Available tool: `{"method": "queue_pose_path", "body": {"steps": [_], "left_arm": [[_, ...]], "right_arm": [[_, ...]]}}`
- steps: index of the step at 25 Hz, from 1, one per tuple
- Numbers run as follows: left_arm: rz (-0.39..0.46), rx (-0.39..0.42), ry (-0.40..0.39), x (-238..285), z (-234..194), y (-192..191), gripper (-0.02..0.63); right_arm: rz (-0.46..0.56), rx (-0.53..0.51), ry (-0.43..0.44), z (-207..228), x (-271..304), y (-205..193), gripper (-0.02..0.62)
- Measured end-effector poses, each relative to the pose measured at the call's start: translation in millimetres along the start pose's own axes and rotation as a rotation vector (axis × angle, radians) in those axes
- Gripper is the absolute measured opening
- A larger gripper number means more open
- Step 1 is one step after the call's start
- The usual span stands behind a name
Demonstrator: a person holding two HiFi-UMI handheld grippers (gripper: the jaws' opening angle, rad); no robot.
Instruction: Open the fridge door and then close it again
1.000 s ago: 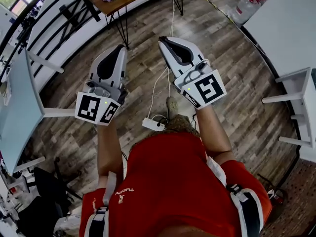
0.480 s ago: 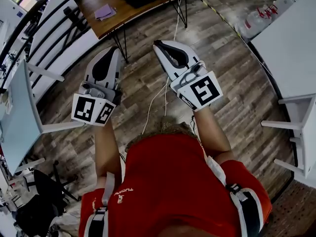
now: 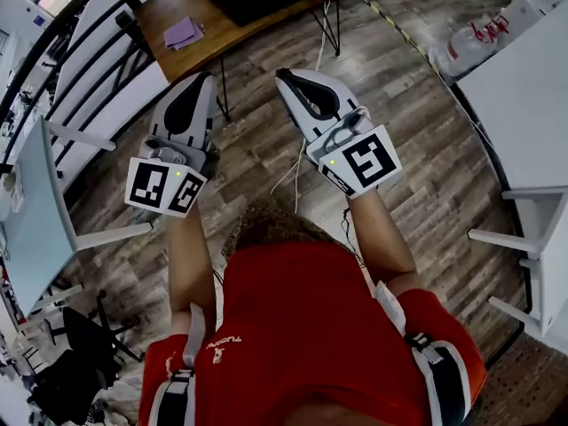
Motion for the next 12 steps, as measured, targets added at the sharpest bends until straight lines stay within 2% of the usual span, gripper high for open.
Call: {"method": "queue_pose_path", "body": {"steps": [12], "left_arm": [[0.009, 0.011, 0.0, 91.2, -85.7, -27.8, 0.009]], "right_arm": [[-0.018, -0.013, -0.025, 70.9, 77.2, -29.5, 0.026]]}}
Point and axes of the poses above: the fingertips, and each gripper's own axes: x forward along the fingers, z to its right, y out of its top, the point moved 5 cm from there along -x, backward along the fingers, and after that the axes turned 5 degrees about -y, right-handed, at the moved point
